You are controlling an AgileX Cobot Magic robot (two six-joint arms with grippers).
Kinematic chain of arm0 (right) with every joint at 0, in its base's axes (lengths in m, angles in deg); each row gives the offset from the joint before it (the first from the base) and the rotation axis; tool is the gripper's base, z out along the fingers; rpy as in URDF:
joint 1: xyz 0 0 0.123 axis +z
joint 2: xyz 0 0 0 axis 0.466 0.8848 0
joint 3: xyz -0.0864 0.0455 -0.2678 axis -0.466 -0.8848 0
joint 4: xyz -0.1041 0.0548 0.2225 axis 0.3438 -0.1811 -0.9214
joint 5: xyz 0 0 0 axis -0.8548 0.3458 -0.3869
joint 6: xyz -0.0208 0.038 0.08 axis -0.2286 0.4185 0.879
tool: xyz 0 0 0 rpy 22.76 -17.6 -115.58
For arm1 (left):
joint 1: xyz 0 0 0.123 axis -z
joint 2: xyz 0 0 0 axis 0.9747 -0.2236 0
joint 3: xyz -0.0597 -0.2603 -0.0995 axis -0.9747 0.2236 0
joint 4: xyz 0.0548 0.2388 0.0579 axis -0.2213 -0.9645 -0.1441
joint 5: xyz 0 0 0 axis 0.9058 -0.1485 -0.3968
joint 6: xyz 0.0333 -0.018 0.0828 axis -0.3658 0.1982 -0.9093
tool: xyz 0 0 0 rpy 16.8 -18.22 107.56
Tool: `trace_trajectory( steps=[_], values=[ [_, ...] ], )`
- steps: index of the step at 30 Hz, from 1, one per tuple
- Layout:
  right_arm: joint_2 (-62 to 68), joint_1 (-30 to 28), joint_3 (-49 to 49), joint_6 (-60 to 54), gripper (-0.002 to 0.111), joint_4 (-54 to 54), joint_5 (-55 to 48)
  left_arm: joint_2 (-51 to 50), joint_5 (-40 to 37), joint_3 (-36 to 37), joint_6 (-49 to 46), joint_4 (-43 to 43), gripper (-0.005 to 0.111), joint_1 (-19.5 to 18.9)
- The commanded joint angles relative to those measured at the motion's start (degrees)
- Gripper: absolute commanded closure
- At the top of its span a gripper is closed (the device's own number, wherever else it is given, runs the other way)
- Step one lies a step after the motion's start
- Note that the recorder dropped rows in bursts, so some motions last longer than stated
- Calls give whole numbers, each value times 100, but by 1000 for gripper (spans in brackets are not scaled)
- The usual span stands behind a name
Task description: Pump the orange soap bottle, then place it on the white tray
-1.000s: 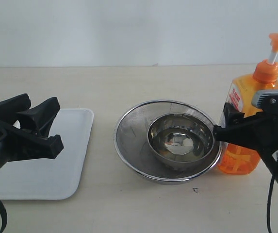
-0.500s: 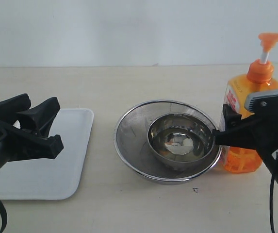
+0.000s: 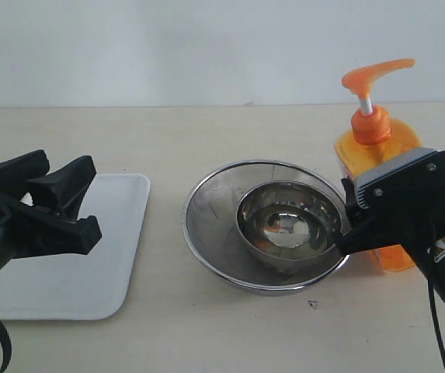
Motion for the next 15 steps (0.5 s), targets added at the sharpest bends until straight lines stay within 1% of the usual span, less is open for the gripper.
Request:
trace_trajectory(
  steps=[1,15],
  values=[
    [-19,-14,-7,-153,108,32,-4,44,-5,29,59,7,57,-18],
    [-19,-14,-7,-197,108,-56,-4,44,-5,29,59,7,57,-18]
  ],
)
